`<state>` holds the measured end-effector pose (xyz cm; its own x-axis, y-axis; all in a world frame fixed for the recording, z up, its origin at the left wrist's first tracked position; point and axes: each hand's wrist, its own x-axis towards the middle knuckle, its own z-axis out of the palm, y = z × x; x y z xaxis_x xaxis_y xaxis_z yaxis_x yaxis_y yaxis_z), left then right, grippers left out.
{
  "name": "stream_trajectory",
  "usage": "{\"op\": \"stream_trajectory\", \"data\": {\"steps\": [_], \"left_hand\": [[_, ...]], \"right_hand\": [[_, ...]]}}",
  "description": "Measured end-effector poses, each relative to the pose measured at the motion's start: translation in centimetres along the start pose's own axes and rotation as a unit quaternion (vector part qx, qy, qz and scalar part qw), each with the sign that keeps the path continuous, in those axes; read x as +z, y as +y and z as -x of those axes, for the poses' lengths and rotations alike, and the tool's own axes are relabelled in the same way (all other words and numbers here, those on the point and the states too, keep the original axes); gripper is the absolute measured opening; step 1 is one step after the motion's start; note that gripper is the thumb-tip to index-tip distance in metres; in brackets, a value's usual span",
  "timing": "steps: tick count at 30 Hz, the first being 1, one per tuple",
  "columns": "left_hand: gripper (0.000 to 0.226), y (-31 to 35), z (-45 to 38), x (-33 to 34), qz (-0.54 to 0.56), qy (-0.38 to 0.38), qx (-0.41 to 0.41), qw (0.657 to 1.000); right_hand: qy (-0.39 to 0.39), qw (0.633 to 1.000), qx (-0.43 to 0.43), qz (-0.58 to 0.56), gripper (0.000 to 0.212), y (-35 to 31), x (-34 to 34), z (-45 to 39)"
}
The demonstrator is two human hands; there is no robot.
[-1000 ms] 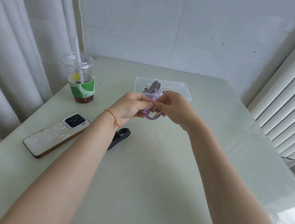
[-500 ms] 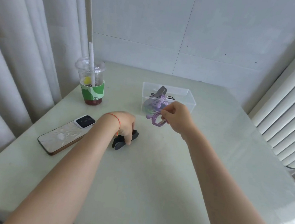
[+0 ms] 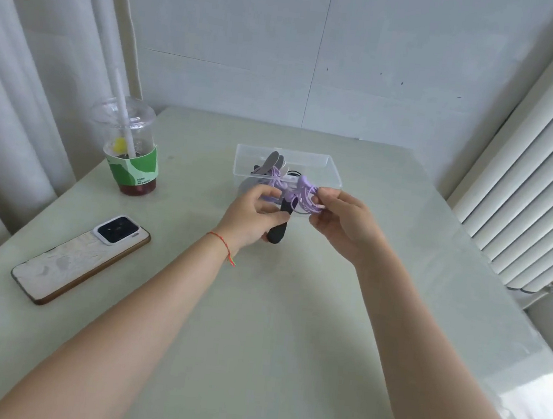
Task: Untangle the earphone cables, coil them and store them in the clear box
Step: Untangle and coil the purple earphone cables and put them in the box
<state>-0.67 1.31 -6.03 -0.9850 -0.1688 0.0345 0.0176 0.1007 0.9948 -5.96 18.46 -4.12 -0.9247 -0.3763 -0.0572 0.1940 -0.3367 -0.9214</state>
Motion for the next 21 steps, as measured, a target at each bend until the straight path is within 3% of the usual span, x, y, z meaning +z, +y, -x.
{"op": "stream_trajectory", "data": {"steps": [7, 12, 17, 21], "left_hand": [[0.022, -2.1, 0.0, 1.4, -0.042, -0.01, 0.038, 0.998], [0.016, -2.5, 0.1, 1.5, 0.016, -0.04, -0.004, 0.999], [0.036, -2.5, 0.2, 0.0, 0.095, -0.147, -0.021, 0.984], [0.026, -2.6, 0.6, -0.2, 0.067, -0.153, 0.0, 0.986]], "right_hand": [[-0.019, 0.999, 0.047, -0.018, 0.018, 2.2, -1.8, -0.4], [-0.027, 0.998, 0.053, -0.011, 0.014, 3.3, -1.5, -0.3], [-0.011, 0.996, 0.068, -0.048, 0.017, 3.3, -1.7, -0.1], [-0.017, 0.995, 0.076, -0.07, 0.017, 3.5, -1.9, 0.1]]}}
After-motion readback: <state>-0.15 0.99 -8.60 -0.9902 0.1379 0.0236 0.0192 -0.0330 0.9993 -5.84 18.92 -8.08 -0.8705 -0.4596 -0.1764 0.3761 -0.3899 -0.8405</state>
